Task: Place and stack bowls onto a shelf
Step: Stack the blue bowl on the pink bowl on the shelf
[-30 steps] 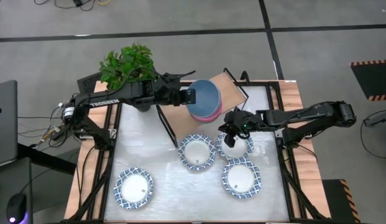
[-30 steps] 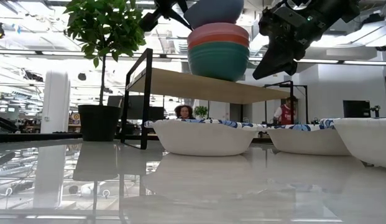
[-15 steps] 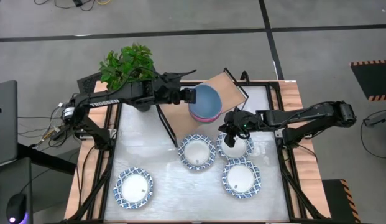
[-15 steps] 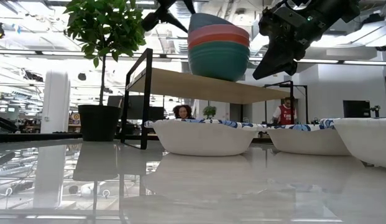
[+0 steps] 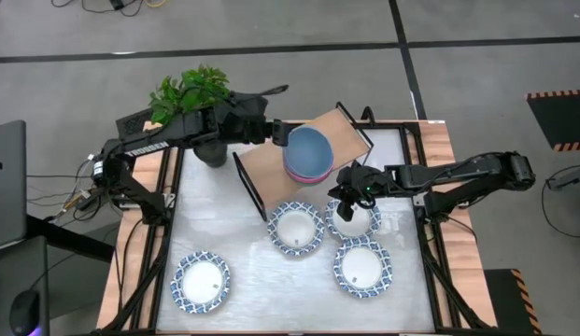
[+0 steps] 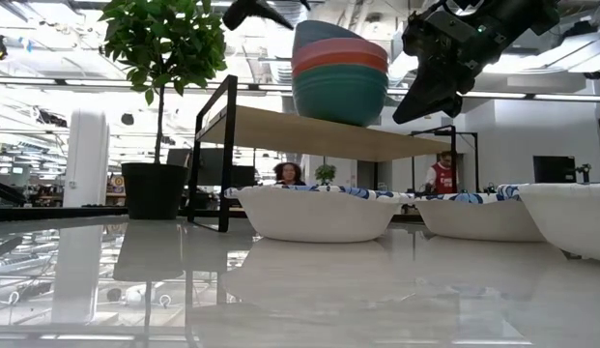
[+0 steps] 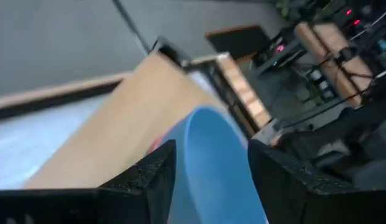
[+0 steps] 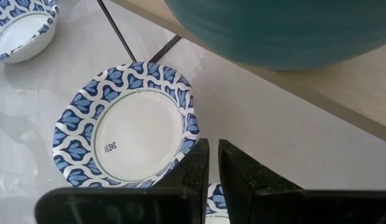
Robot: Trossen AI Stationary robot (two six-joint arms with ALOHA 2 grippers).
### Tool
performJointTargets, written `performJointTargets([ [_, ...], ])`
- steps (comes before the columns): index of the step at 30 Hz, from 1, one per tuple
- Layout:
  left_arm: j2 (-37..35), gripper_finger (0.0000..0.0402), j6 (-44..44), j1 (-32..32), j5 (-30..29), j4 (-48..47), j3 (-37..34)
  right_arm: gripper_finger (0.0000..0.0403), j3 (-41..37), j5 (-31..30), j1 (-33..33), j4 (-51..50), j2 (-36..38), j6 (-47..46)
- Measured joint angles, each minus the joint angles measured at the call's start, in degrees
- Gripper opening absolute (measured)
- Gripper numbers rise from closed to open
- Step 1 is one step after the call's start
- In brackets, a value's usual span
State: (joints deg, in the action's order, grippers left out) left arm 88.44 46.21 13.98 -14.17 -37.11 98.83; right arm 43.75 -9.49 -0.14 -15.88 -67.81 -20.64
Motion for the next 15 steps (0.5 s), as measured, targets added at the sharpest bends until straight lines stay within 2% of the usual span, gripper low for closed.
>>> performJointTargets([
  [2,0.00,0.0178,-1.78,-0.02,0.40,-0.29,1.47,0.0064,0.00,0.01,0.00,0.02,0.00,-0.02],
  [5,-0.04,0.0151,-4.20,-0.53,4.25,1.42,2.13,0.0064,0.00,0.00,0.00,0.02,0.00,-0.02],
  [8,0.02,0.0097,-6.79,-1.51,7.20,1.71,2.09,0.0064,0.00,0.01,0.00,0.02,0.00,-0.02],
  [11,0.45,0.0026,-8.94,-2.88,7.51,2.07,1.29,0.0064,0.00,0.01,0.00,0.04,0.00,0.00],
  [12,0.55,0.0014,-9.17,-3.20,7.46,1.55,0.81,0.0064,0.00,0.01,0.00,0.02,0.00,0.00],
  [15,0.72,0.0010,-9.33,-3.65,7.14,1.77,-1.20,0.0064,0.00,0.01,0.00,0.02,0.00,0.03],
])
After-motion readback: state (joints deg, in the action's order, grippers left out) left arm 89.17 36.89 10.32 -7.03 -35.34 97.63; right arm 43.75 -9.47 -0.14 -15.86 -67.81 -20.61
